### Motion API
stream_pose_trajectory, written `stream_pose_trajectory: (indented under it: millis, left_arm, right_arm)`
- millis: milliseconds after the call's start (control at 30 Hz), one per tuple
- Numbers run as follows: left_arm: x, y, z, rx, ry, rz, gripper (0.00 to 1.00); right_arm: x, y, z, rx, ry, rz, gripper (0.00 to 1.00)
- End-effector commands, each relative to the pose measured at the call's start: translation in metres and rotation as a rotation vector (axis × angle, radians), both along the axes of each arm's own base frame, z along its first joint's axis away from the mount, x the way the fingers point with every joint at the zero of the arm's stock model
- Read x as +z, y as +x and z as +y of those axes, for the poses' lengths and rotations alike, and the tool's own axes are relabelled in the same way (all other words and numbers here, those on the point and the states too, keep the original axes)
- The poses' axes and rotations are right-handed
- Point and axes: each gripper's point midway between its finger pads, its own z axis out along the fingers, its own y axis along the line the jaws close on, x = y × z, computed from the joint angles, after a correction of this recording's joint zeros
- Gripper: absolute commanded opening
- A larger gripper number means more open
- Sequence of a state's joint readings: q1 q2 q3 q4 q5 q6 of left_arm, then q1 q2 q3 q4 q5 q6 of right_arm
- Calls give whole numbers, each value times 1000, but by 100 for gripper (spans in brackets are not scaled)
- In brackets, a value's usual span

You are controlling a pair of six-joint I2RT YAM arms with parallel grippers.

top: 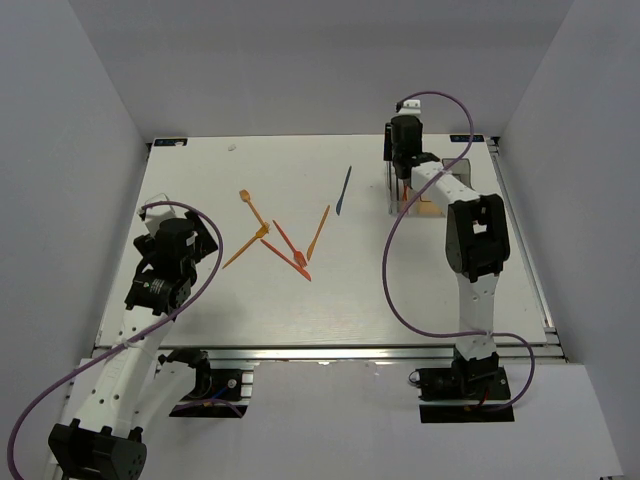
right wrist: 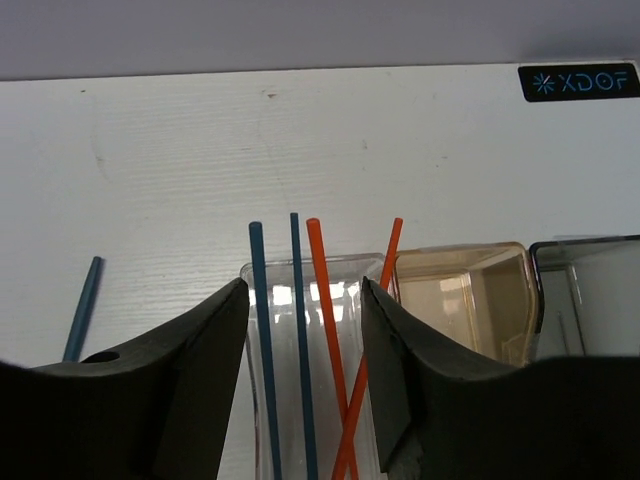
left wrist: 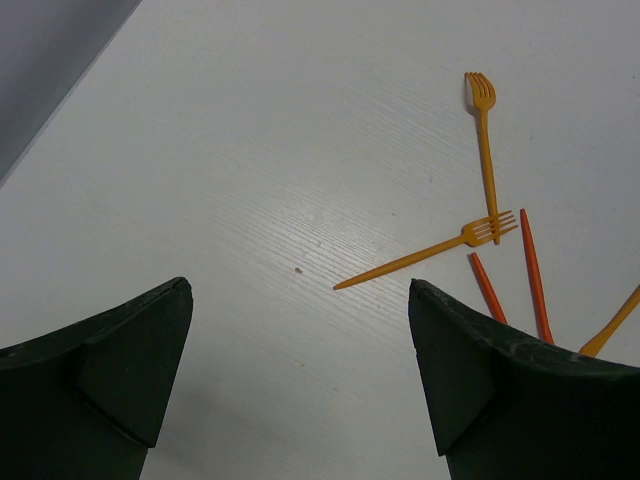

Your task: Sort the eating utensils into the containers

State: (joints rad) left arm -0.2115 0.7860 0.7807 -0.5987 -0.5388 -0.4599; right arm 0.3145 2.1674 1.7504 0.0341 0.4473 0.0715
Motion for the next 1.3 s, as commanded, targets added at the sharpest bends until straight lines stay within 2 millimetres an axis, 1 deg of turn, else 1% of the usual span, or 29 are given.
stream_pose_trajectory:
  millis: [0, 33, 67, 100, 133, 167, 200, 233, 267, 300, 333, 367, 400, 433, 467, 533, 567, 600, 667, 733, 767, 833, 900, 1000, 1033, 1100, 1133, 1167, 1267]
  left_arm:
    - [13, 2, -1, -5, -3, -41, 98]
    - [13, 2, 0, -3, -1, -38, 98]
    - [14, 2, 0, -3, -2, -39, 98]
    - [14, 2, 0, -3, -2, -39, 98]
    - [14, 2, 0, -1, -2, -41, 98]
    - [13, 2, 0, -1, -1, -38, 98]
    - [13, 2, 0, -4, -3, -39, 98]
    - [13, 2, 0, -4, -3, -38, 98]
    - [13, 1, -1, -5, -3, -41, 98]
    - [14, 1, -1, -7, -4, -42, 98]
    - [14, 1, -1, -9, -7, -45, 98]
    - [15, 1, -2, -12, -9, -47, 98]
    - [16, 1, -2, -13, -12, -53, 98]
    - [16, 0, -2, -16, -13, -54, 98]
    - [17, 0, -3, -20, -14, -56, 98]
    - [17, 0, -4, -24, -18, -60, 98]
    - [17, 0, -4, -28, -20, -61, 98]
    - [18, 0, -5, -31, -22, -66, 98]
    - [21, -2, -5, -34, -26, -80, 98]
    - [23, -3, -6, -43, -32, -91, 98]
    - [24, -3, -7, -44, -34, -94, 98]
    - [26, -4, -8, -52, -39, -104, 98]
    - [27, -4, -9, -57, -41, -109, 98]
    - [28, -4, -12, -71, -44, -113, 98]
    - [28, -4, -12, -72, -44, -113, 98]
    - [29, -5, -14, -79, -44, -114, 98]
    - [29, -5, -15, -80, -43, -114, 98]
    - [28, -5, -15, -82, -43, -113, 98]
    - [29, -5, -16, -83, -43, -115, 98]
  right_arm:
    - [69, -17, 22, 35, 129, -67, 54]
    - [61, -27, 33, 66, 133, -8, 54]
    - [58, -32, 42, 70, 134, 19, 53]
    - [69, -36, 64, 88, 154, 17, 53]
    - [58, -45, 68, 76, 132, 82, 52]
    - [54, -47, 74, 65, 132, 108, 52]
    - [33, -48, 87, 61, 116, 159, 52]
    - [41, -44, 92, 34, 137, 142, 52]
    - [32, -47, 95, 20, 130, 173, 52]
    - [13, -48, 105, 25, 122, 204, 52]
    - [13, -48, 111, 7, 135, 198, 52]
    - [2, -49, 117, 8, 125, 212, 51]
    - [-2, -53, 131, 29, 122, 212, 50]
    - [-6, -55, 137, 38, 118, 214, 50]
    - [-16, -54, 143, 36, 110, 218, 49]
    - [-22, -53, 152, 30, 93, 203, 47]
    - [-24, -50, 154, 31, 83, 197, 46]
    - [-33, -46, 158, 30, 73, 195, 45]
    - [-44, -36, 158, 11, 45, 180, 44]
    - [-51, -30, 158, 5, 26, 173, 44]
    - [-62, -29, 158, 3, 11, 182, 44]
    - [-67, -26, 159, 10, 2, 178, 43]
    - [-78, -27, 158, 15, -2, 195, 41]
    - [-95, -28, 157, 30, 30, 235, 41]
    - [-102, -27, 150, 24, 42, 255, 41]
    - [-113, -27, 149, 39, 84, 297, 40]
    - [-112, -25, 148, 29, 105, 301, 39]
    - [-122, -26, 140, 15, 97, 328, 39]
    - [-131, -26, 139, 23, 129, 360, 38]
